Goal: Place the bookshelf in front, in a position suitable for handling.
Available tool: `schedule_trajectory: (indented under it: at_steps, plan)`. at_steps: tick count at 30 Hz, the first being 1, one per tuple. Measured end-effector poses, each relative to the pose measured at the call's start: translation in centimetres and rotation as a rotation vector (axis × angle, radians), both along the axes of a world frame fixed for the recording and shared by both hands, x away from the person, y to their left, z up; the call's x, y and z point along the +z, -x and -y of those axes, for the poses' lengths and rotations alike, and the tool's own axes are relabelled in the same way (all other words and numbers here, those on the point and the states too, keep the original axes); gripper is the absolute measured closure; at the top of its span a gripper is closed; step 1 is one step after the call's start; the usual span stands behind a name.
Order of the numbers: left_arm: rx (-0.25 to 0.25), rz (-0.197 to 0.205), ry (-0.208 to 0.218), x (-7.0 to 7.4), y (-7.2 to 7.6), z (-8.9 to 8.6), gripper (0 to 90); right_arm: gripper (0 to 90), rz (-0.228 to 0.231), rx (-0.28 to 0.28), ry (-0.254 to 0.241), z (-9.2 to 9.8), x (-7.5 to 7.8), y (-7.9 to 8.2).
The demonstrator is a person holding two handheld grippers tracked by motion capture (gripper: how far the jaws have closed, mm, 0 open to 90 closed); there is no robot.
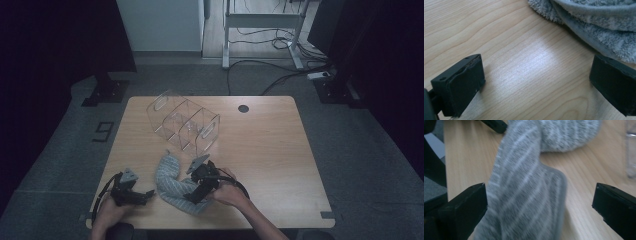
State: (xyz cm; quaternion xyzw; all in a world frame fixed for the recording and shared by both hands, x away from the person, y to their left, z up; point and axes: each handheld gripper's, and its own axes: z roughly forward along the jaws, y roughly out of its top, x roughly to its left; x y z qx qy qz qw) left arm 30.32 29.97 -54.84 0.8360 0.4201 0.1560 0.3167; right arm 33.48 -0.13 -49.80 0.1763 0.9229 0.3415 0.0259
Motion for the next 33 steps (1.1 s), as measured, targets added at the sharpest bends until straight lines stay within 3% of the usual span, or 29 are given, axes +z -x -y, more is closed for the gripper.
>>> schedule_trajectory:
  at_steps: [6, 13, 17, 20, 23, 28, 33]
  plan:
    - [0.006, 0.000, -0.001, 0.0, 0.0, -0.3, 0.0, 2.1, -0.033, 0.014, 0.000, -1.8, -0.6, 0.1]
    - [0.007, 0.000, -0.002, 0.0, 0.0, -0.3, 0.0, 6.8, -0.021, 0.027, 0.024, -4.0, -1.8, 0.5]
    - [0.008, 0.000, -0.002, 0.0, 0.0, -0.3, 0.0, 13.3, -0.012, 0.016, 0.066, -4.8, -2.7, 0.5]
    - [0.008, 0.001, -0.003, 0.0, 0.0, -0.3, 0.0, 23.7, -0.007, 0.005, 0.091, -5.1, -3.3, 0.6]
    - [0.008, 0.000, -0.003, 0.0, 0.0, -0.2, 0.0, 43.1, 0.003, 0.000, 0.075, -4.9, -3.2, 0.7]
    - [0.011, 0.001, -0.002, 0.0, 0.0, -0.2, 0.0, 61.9, 0.004, 0.017, 0.072, -4.7, -3.0, 0.9]
    - [0.011, 0.001, -0.002, 0.0, 0.0, -0.2, 0.0, 68.8, -0.004, 0.027, 0.062, -4.6, -2.6, 1.0]
